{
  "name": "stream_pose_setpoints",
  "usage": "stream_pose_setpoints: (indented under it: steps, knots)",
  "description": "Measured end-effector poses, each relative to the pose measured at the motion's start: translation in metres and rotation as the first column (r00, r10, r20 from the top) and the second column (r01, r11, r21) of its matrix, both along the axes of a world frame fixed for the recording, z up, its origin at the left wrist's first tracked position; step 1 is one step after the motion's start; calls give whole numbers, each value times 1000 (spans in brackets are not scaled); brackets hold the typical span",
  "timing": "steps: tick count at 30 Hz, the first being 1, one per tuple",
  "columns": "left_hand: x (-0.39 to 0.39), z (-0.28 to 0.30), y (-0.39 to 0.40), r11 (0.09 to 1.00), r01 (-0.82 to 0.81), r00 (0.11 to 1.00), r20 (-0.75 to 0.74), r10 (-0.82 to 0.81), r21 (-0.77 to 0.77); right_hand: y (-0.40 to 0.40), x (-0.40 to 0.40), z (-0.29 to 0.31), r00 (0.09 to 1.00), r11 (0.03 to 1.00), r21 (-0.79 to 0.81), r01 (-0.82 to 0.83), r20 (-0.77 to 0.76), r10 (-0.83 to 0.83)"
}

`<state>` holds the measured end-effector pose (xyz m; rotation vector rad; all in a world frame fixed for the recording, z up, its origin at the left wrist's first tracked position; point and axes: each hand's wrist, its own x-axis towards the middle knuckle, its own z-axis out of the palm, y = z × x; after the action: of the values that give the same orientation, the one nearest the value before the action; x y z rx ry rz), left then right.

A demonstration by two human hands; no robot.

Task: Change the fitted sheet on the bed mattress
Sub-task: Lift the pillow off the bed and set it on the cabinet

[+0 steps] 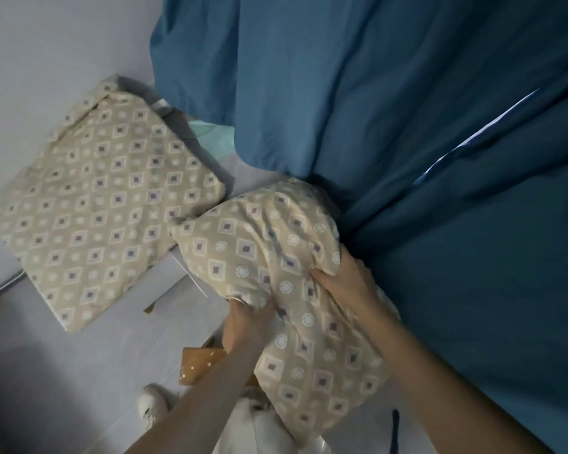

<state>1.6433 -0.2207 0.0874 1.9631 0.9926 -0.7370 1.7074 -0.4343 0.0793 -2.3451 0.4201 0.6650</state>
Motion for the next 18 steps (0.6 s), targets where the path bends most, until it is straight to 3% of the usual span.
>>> stream_pose_setpoints:
  steps: [2,6,8,11,14,18]
  knots:
    - [-6,17,-3,998,-1,994,112,-7,69,-3,-1,6,995,996,86,16,95,-25]
    - [-22,29,3,994,-111,918,382,105,-6,-9,-3,15,977,972,234,33,197,-81]
    - [-24,23,6,990,-132,911,390,137,-39,-8,-2,13,971,972,234,37,221,-90]
    - [-13,2,13,994,-92,960,261,104,-55,-3,4,2,986,993,118,-12,164,-7]
    - [1,-17,32,995,73,993,96,-67,-63,2,6,-10,998,992,-104,-66,10,68]
    - [5,8,68,950,307,942,122,-313,63,26,-6,-2,995,941,-338,-22,84,53]
